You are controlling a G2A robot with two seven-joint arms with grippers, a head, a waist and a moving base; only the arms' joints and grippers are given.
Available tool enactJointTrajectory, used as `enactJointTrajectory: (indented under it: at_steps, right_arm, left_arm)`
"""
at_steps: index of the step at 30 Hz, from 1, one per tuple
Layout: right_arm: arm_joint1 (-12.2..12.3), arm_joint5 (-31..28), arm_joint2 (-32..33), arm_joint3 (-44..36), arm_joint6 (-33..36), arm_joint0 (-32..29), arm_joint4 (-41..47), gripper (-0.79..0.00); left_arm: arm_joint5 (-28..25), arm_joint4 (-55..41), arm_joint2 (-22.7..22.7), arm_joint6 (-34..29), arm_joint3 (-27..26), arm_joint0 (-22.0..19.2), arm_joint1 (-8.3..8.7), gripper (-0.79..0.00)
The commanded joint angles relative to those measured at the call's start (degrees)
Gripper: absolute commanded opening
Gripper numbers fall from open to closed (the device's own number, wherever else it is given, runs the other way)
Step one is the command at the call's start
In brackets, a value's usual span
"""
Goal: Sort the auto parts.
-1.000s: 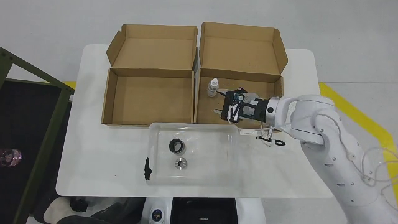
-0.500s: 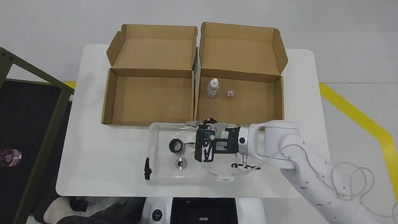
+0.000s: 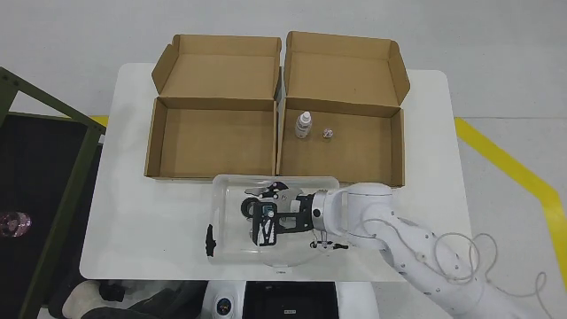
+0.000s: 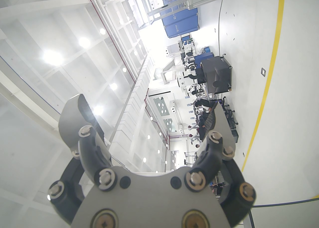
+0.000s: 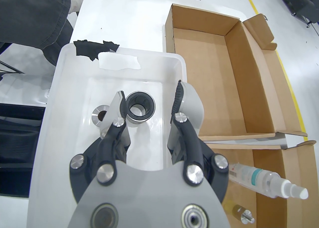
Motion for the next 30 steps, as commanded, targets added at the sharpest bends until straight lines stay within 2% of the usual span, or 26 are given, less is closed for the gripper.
enactJointTrajectory:
  at_steps: [1,30]
  right_arm:
    - [-0.3,0.19,-0.82,0.66,-0.07,0.26,-0.28,-0.425]
    - [-4.04,1.85,-6.51,11.01,1.95,4.31,-2.5,-0.376]
  left_arm:
    - [0.0,0.0,0.0,0.0,0.0,0.0,0.0,0.0]
    - [0.0,0.0,0.0,0.0,0.0,0.0,0.0,0.0]
